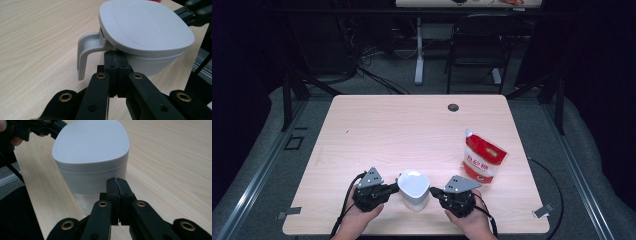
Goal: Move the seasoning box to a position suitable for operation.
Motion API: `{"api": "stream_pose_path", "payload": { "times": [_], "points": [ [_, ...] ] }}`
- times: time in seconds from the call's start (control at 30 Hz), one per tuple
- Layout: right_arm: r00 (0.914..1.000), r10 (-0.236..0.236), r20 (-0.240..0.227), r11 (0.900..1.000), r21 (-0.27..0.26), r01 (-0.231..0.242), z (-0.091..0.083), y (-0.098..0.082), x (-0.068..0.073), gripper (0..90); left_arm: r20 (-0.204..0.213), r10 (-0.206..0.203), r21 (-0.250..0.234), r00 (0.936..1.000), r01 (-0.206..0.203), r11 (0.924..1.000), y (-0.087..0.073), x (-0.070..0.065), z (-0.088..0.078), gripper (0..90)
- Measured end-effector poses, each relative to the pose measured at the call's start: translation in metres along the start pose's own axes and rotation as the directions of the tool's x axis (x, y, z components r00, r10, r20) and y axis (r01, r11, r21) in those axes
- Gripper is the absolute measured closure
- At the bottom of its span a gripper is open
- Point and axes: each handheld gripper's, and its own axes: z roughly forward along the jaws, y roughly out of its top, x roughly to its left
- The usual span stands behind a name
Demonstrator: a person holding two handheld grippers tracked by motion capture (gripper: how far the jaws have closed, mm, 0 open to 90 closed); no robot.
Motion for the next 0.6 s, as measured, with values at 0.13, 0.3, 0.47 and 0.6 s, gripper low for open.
{"api": "stream_pose_path", "payload": {
  "times": [0.13, 0.3, 0.47, 0.6],
  "points": [
    [0.9997, 0.023, 0.005, 1.0, -0.014, -0.023, 0.003, 0.0, -0.005, 89.7, 0.006, 0.0, 0.004, 1.0, 0.0, 1.0, 0.0, -0.002, 0.0, 90.0],
    [0.9997, 0.021, 0.015, 1.0, -0.019, -0.021, 0.005, 0.001, -0.009, 87.1, 0.015, -0.005, 0.005, 0.9999, 0.005, 1.0, 0.001, -0.001, -0.002, 90.0],
    [0.9991, 0.033, 0.026, 0.999, -0.025, -0.032, 0.002, -0.001, -0.015, 84.4, 0.008, -0.009, -0.002, 0.9999, 0.009, 1.0, 0.004, 0.003, -0.011, 89.3],
    [0.9983, 0.048, 0.034, 0.997, -0.054, -0.046, -0.007, 0.0, -0.018, 83.3, 0.001, -0.03, -0.028, 0.9995, 0.03, 0.9992, 0.007, 0.009, -0.018, 87.9]
  ]
}}
